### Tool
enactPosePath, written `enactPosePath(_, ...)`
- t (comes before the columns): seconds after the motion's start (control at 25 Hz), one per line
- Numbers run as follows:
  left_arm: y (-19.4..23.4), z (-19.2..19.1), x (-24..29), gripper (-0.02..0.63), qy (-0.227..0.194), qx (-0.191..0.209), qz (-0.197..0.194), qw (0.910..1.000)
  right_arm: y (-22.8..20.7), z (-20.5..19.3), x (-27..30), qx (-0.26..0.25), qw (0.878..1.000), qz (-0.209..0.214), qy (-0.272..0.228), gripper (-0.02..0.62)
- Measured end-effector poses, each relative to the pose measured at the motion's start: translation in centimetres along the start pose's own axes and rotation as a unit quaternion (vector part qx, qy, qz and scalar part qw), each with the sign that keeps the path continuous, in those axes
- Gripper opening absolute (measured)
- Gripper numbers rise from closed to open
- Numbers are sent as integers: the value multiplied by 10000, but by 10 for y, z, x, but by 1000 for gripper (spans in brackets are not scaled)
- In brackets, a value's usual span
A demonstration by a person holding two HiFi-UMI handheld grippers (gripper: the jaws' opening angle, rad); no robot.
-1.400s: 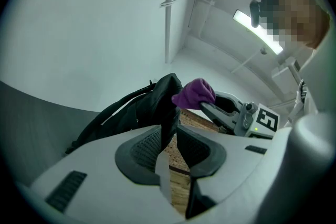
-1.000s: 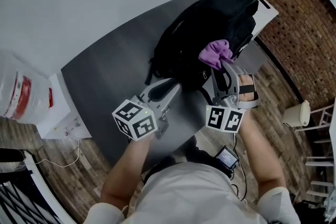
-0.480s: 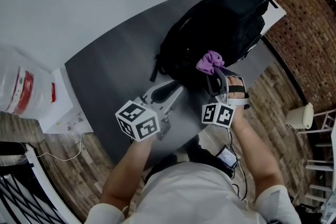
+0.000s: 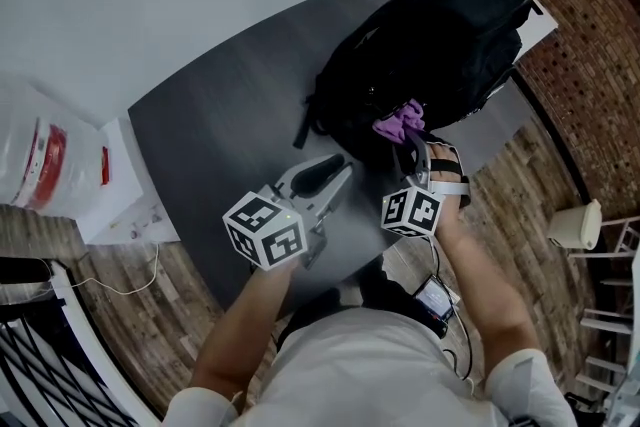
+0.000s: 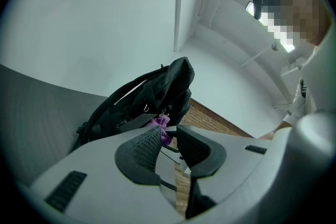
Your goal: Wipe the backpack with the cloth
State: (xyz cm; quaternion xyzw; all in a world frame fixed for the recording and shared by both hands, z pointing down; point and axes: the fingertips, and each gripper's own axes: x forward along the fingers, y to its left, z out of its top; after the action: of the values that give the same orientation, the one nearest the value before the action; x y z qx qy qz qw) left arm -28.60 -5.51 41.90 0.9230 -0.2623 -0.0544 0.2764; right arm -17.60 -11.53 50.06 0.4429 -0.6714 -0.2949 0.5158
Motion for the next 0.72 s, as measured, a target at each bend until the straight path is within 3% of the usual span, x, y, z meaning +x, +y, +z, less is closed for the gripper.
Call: enactPosePath(0.72, 17, -28, 3, 93, 215, -298, 78, 9993, 23, 1, 0, -31, 10000, -7, 42, 137)
